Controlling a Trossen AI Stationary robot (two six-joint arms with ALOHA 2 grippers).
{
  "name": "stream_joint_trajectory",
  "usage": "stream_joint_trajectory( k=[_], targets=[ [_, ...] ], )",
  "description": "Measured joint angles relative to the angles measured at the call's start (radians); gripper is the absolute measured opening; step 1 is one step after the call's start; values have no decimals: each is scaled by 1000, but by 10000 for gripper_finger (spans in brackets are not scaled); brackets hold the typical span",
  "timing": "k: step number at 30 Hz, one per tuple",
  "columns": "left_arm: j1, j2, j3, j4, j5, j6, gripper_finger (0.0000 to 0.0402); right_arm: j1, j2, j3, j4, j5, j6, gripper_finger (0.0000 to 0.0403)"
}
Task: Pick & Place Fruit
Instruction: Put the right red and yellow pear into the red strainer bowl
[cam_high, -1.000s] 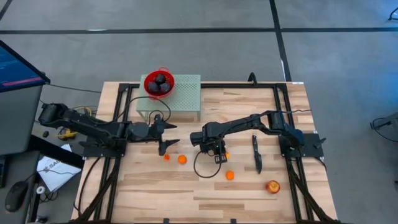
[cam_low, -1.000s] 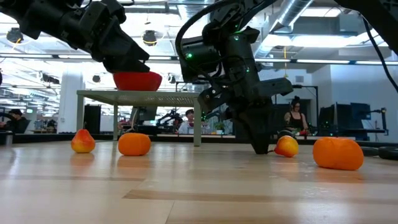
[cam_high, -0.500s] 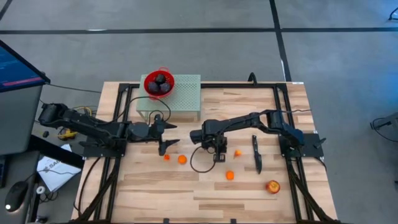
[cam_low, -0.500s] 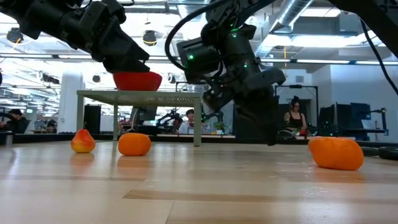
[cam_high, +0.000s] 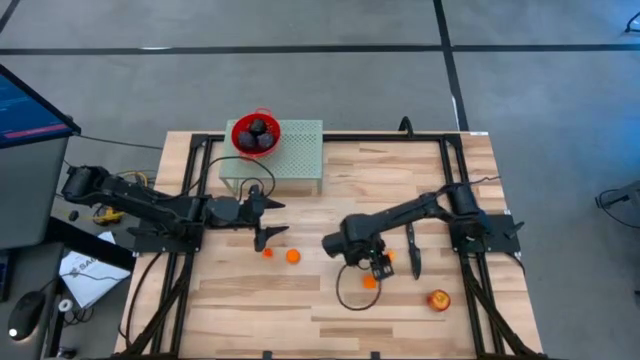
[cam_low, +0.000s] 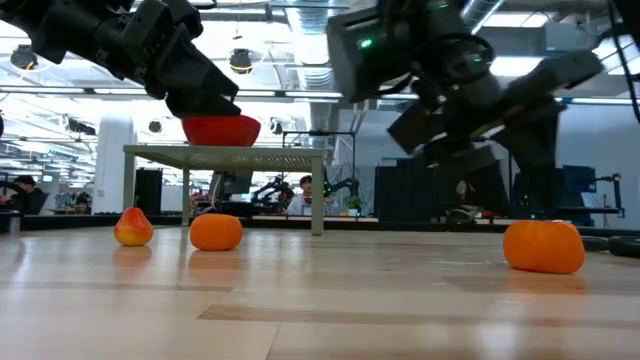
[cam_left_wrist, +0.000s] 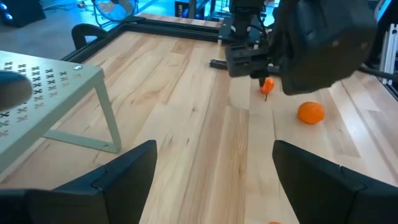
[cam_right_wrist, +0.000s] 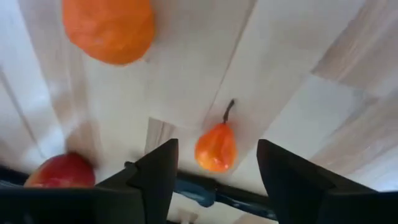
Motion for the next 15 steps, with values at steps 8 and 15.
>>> stream_joint_trajectory(
  k=[8,15],
  targets=[
    [0,0,0,4,-1,0,314,18,-131,-207,226,7,233,158],
    [0,0,0,5,-2,0,314,14,-87,-215,243,-28,371,109]
  ],
)
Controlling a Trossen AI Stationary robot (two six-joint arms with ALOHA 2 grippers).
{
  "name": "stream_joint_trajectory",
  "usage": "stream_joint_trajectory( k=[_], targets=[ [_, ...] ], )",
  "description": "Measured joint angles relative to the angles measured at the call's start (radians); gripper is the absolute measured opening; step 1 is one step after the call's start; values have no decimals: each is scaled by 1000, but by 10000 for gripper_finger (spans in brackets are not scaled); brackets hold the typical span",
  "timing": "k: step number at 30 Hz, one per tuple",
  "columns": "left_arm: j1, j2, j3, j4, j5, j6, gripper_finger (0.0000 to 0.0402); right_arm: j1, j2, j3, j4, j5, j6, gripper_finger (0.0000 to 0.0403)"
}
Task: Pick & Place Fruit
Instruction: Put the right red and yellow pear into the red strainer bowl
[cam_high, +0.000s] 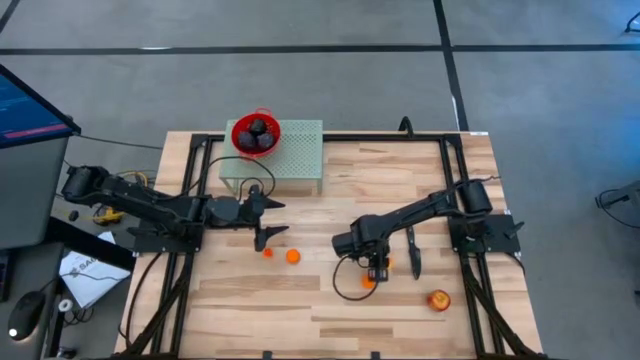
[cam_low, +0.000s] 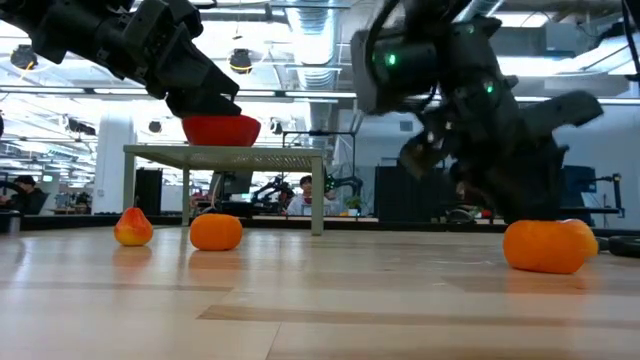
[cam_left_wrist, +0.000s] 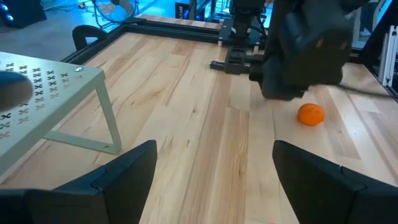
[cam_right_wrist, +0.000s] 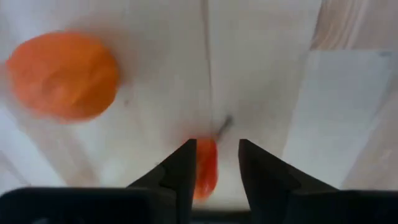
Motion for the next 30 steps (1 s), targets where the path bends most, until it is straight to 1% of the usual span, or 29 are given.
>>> stream_joint_trajectory(
  k=[3,10,14,18,21,26,30],
  targets=[
    [0,0,0,0,0,0,314,-1,22,1,0,-20,23,97],
    [0,0,0,0,-4,0,314,-18,45,3,-10,-26,109,79],
    [0,0,0,1,-3,0,314,-27,17,11,-11,-25,157,75],
    [0,0,0,2,-3,0,314,-37,-46,13,-16,-29,219,77],
    [0,0,0,2,-3,0,314,-52,-73,13,-44,-30,244,93],
    [0,0,0,1,-3,0,314,-90,-66,10,-110,-36,222,152],
    [0,0,0,0,-1,0,314,-105,-52,-36,-107,-43,177,190]
  ],
)
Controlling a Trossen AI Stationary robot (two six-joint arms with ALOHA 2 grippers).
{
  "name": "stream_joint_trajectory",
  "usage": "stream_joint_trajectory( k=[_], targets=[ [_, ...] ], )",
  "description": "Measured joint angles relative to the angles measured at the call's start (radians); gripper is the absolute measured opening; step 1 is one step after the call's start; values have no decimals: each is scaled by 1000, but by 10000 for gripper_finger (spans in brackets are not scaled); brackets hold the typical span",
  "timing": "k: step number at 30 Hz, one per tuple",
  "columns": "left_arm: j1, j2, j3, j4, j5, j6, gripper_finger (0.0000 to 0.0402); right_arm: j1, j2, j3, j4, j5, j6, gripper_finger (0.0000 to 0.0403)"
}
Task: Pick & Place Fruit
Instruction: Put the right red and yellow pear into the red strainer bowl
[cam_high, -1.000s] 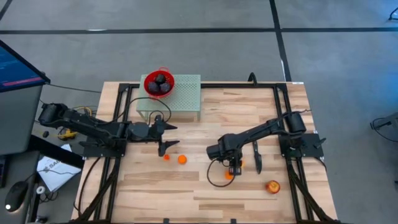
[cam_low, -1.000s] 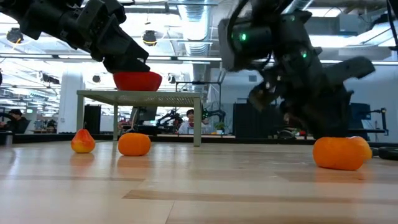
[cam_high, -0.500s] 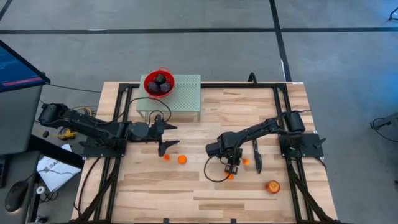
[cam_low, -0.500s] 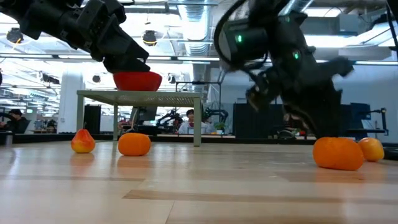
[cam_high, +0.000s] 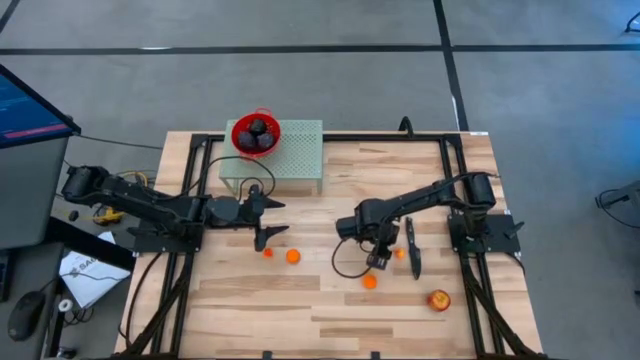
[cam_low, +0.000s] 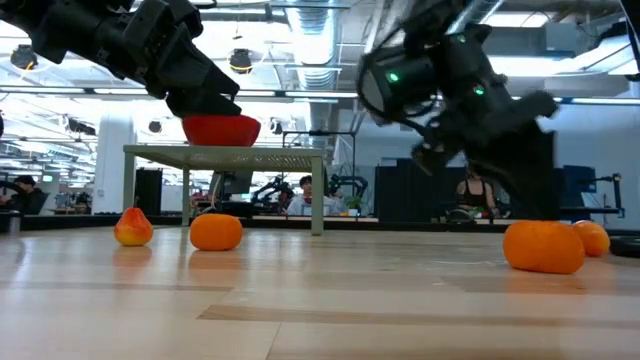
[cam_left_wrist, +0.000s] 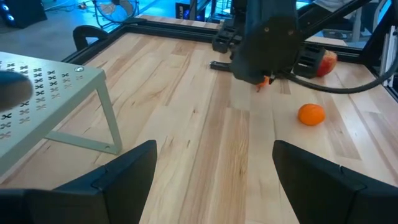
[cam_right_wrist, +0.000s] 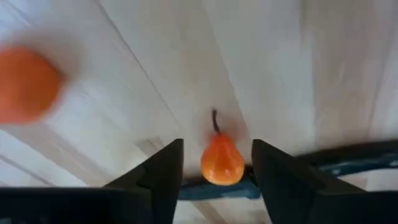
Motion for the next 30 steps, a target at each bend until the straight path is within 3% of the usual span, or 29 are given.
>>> stream_joint_trajectory(
  k=[5,22,30],
  targets=[
    [0,0,0,-1,3,0,314,-6,-2,-54,32,-5,-40,198],
    [0,0,0,-2,2,0,314,32,-2,-84,123,58,-454,128],
    [0,0,0,-3,1,0,314,57,-2,-98,130,128,-458,132]
  ],
)
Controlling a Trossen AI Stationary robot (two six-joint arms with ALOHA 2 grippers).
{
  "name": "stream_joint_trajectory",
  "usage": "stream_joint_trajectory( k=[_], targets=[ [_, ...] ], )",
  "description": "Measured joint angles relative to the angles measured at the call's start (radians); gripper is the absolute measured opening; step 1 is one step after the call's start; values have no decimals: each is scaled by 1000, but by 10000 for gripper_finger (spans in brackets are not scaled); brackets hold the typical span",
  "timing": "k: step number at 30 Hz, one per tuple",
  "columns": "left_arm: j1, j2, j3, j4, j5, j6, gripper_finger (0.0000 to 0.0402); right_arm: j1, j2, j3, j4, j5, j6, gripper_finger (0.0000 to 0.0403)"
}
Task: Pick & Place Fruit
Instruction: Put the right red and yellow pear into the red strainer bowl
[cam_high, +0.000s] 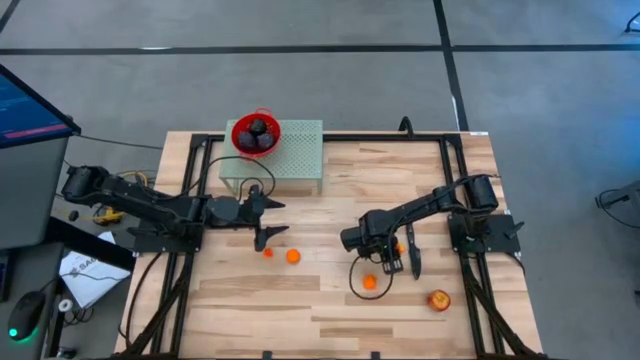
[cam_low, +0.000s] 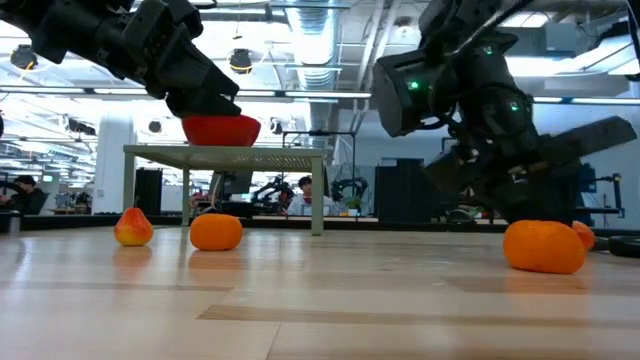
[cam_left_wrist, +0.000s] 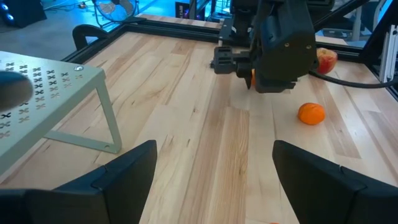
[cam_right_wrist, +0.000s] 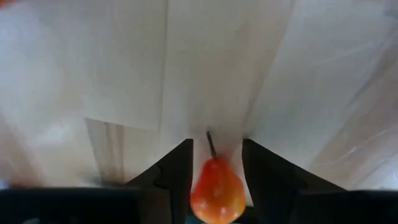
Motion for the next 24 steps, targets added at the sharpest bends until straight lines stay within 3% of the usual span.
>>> stream_joint_trajectory(
  k=[7,16,24],
  targets=[
    [0,0,0,0,-3,0,314,6,-5,-40,5,23,-4,104],
    [0,0,0,0,-3,0,314,5,-5,-43,21,39,2,8],
    [0,0,0,0,-2,0,314,3,-85,-50,114,92,31,4]
  ],
)
